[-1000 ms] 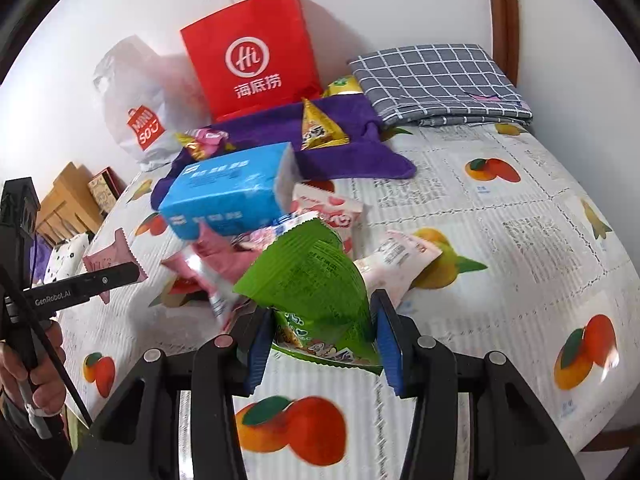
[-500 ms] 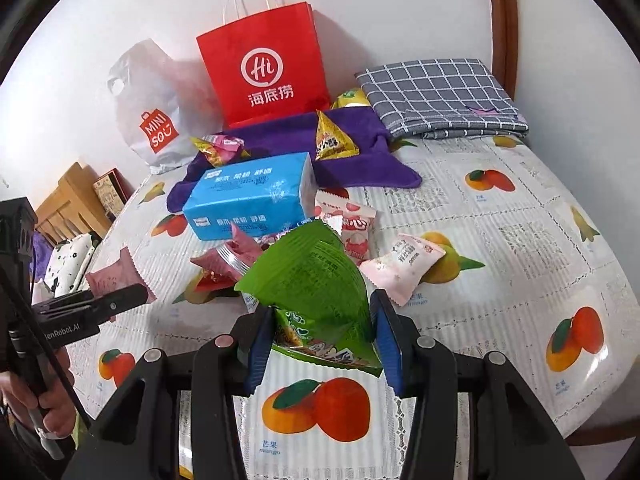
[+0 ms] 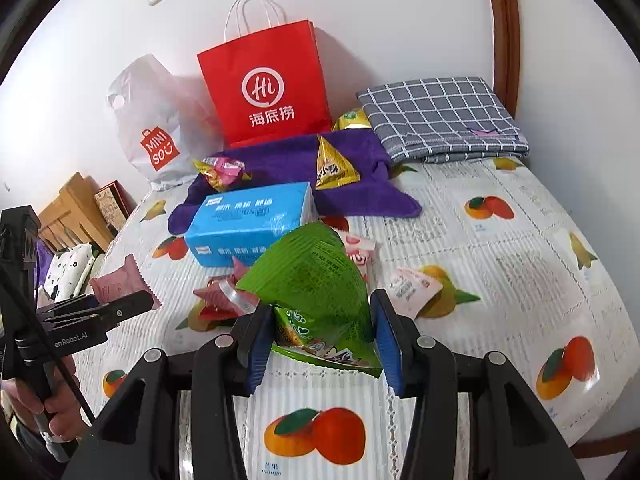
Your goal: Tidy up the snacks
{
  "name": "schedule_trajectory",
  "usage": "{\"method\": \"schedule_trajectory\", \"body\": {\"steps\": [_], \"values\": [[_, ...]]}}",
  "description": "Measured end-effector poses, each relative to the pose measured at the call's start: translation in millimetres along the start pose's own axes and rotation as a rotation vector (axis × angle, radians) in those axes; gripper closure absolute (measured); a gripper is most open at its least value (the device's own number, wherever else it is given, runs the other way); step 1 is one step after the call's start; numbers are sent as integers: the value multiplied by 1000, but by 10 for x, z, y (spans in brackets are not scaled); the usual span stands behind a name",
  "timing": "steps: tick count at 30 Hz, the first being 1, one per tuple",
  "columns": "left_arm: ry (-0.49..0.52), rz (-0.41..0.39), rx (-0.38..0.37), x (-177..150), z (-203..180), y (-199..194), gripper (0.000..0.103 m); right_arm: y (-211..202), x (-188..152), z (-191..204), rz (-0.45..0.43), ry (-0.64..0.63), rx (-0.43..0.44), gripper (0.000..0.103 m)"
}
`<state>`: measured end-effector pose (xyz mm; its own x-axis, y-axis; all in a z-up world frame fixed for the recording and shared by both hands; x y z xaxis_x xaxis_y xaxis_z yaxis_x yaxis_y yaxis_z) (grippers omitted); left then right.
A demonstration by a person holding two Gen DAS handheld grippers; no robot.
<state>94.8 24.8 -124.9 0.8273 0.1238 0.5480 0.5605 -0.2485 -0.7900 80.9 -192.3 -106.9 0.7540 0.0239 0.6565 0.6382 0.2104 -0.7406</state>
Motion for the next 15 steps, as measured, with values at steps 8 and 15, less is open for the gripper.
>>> {"method": "schedule_trajectory", "body": {"steps": [8,15], "values": [[11,-8,1,158,-37,14,55,58,181,-2,-14,-7,4,57],[25,-20,19,291,-55,12,55,115,334,44,-30,-21,15,57]]}}
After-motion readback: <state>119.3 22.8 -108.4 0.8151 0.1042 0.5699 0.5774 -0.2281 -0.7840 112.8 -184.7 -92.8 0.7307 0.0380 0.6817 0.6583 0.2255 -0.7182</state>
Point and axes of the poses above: each gripper's, at about its wrist camera, not at the fingertips, and y roughly the way its jaws point, z to its left, x to its top, the point moved 4 cm from there along y, roughly the way its jaws point, and after that the axes turned 5 degrees about -y, right-handed, at the moved point
